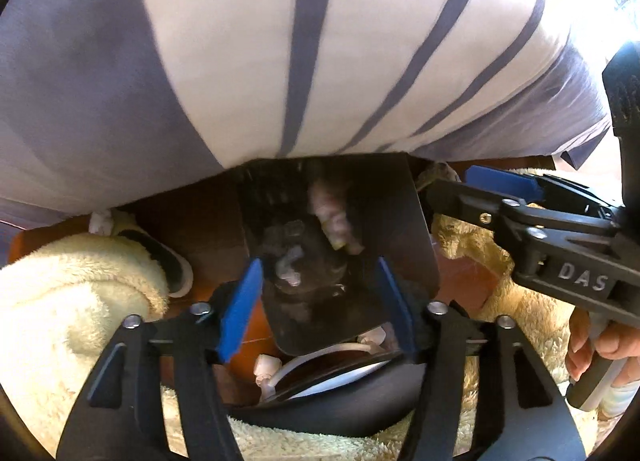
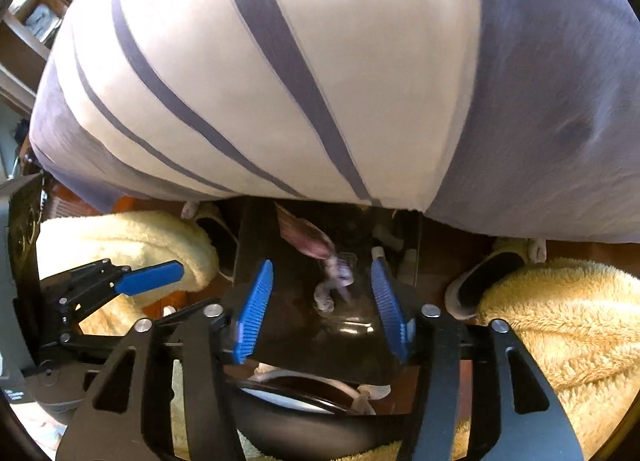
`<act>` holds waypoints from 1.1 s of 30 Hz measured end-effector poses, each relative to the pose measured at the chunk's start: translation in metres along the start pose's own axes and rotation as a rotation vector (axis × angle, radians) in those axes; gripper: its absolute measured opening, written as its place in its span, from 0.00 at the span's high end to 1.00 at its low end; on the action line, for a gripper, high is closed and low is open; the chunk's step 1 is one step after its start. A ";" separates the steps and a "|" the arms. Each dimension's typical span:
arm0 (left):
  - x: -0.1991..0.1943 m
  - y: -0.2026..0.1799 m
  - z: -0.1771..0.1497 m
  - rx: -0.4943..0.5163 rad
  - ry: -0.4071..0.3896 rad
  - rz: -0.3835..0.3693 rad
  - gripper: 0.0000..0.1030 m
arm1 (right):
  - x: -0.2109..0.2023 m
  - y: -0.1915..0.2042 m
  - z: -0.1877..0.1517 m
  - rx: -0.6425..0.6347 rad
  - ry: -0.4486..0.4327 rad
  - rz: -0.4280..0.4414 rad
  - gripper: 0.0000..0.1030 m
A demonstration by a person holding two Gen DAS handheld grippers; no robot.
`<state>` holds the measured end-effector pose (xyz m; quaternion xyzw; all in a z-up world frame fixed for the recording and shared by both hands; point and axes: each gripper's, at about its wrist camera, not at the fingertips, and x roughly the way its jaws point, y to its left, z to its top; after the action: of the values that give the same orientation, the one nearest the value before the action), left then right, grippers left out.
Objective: Collect trash
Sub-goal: 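Raise both open tools back over the bed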
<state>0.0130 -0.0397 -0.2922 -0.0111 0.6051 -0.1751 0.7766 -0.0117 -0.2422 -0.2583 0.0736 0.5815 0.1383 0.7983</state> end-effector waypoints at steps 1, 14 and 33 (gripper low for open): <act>-0.005 0.000 0.000 0.003 -0.012 0.006 0.35 | -0.006 0.002 0.001 -0.005 -0.015 0.000 0.34; -0.097 -0.010 0.007 0.053 -0.222 0.079 0.08 | -0.098 0.009 0.014 -0.053 -0.227 -0.069 0.05; -0.164 0.001 0.057 0.079 -0.386 0.158 0.08 | -0.157 0.017 0.078 -0.114 -0.403 -0.121 0.04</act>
<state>0.0332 -0.0033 -0.1232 0.0336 0.4366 -0.1320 0.8893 0.0155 -0.2711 -0.0866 0.0193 0.4047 0.1052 0.9082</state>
